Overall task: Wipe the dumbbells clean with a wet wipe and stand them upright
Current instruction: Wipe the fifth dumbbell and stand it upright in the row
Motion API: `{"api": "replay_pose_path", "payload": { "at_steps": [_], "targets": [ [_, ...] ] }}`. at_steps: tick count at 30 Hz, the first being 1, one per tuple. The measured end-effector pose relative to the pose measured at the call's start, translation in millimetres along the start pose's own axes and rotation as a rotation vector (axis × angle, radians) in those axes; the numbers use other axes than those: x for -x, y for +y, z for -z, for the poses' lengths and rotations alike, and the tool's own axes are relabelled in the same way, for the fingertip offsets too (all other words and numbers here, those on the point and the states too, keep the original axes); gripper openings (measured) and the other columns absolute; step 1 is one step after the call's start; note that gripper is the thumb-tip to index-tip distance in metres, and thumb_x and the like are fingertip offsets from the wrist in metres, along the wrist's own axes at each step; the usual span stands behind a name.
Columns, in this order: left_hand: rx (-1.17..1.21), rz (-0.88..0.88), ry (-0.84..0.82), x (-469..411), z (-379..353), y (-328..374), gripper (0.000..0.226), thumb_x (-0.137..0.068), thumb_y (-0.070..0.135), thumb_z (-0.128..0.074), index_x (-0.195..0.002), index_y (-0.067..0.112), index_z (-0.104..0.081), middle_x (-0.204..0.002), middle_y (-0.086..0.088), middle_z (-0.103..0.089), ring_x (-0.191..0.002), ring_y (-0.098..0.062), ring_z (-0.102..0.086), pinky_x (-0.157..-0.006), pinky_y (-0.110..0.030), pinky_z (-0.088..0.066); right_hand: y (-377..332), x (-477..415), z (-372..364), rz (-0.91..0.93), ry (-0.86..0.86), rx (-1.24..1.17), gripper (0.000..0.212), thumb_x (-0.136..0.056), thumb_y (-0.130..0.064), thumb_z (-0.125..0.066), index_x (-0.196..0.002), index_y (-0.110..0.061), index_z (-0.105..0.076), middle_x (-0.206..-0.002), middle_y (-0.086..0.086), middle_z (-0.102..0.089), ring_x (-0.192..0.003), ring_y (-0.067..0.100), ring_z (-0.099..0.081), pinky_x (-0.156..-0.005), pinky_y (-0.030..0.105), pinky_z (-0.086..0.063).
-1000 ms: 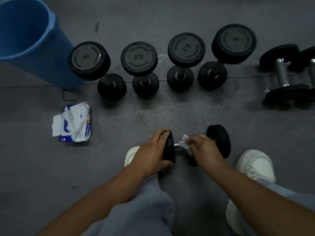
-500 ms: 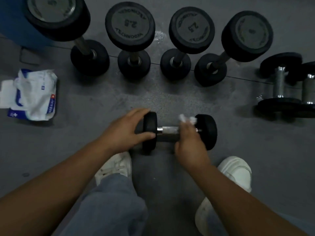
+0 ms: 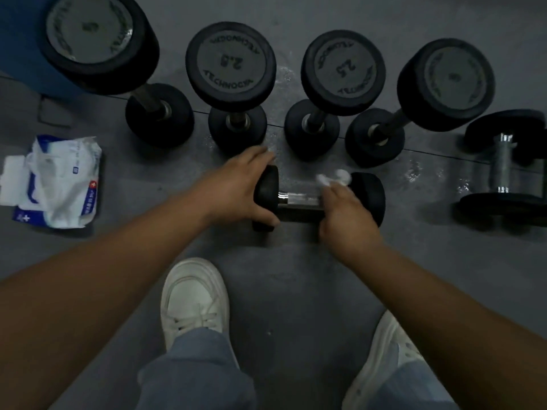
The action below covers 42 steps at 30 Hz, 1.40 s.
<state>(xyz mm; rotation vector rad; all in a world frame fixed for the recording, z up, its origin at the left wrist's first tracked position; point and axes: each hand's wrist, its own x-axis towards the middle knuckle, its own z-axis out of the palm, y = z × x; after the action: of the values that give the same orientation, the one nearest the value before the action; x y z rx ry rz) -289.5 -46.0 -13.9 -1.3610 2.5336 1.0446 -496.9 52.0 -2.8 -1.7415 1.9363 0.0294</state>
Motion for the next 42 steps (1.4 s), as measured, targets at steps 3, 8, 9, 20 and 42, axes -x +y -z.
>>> {"api": "replay_pose_path", "payload": {
  "at_steps": [3, 8, 9, 20, 42],
  "targets": [
    [0.032, -0.034, 0.054, 6.2, -8.2, 5.6, 0.118, -0.063, 0.054, -0.083, -0.155, 0.015, -0.019, -0.162, -0.003, -0.015, -0.147, -0.021, -0.023, -0.119, -0.039, -0.028, -21.7, 2.5, -9.6, -0.024, 0.055, -0.038, 0.076, -0.079, -0.006, -0.053, -0.151, -0.01, -0.029, -0.157, 0.012, -0.025, -0.147, 0.028, -0.017, -0.12, 0.032, -0.018],
    [-0.017, -0.051, 0.147, 24.5, -11.9, 17.0, 0.104, -0.062, 0.047, -0.083, -0.148, 0.014, -0.033, -0.15, -0.005, -0.033, -0.137, -0.024, -0.033, -0.111, -0.04, -0.037, -16.0, 3.1, -8.0, 0.023, 0.026, -0.074, 0.071, -0.085, -0.002, -0.05, -0.152, -0.016, -0.028, -0.153, 0.005, -0.031, -0.142, 0.024, -0.029, -0.11, 0.036, -0.035],
    [-0.012, -0.053, 0.172, 26.2, -9.0, 17.3, 0.099, -0.061, 0.051, -0.083, -0.143, 0.017, -0.038, -0.143, -0.002, -0.038, -0.13, -0.023, -0.038, -0.106, -0.041, -0.041, -13.6, 8.9, -11.7, -0.081, 0.051, -0.041, 0.073, -0.086, -0.003, -0.051, -0.153, -0.016, -0.024, -0.155, 0.005, -0.025, -0.143, 0.026, -0.026, -0.11, 0.037, -0.035],
    [0.044, -0.025, 0.047, 70.8, -38.5, 39.0, 0.104, -0.065, 0.052, -0.083, -0.15, 0.022, -0.031, -0.15, 0.002, -0.03, -0.137, -0.019, -0.029, -0.112, -0.043, -0.036, -21.3, 71.7, -35.6, 0.117, -0.17, -0.151, 0.071, -0.084, -0.009, -0.05, -0.151, -0.019, -0.029, -0.157, 0.005, -0.025, -0.144, 0.025, -0.025, -0.115, 0.041, -0.032],
    [-0.145, -0.22, -0.24, 143.6, -88.4, 42.4, 0.118, -0.057, 0.061, -0.077, -0.153, 0.019, -0.022, -0.156, -0.008, -0.027, -0.138, -0.026, -0.035, -0.113, -0.033, -0.033, -41.8, 151.7, -72.8, 0.049, -0.226, -0.276, 0.046, -0.089, -0.007, -0.049, -0.133, -0.015, -0.054, -0.135, 0.004, -0.052, -0.123, 0.023, -0.05, -0.101, 0.027, -0.039]
  ]
}}
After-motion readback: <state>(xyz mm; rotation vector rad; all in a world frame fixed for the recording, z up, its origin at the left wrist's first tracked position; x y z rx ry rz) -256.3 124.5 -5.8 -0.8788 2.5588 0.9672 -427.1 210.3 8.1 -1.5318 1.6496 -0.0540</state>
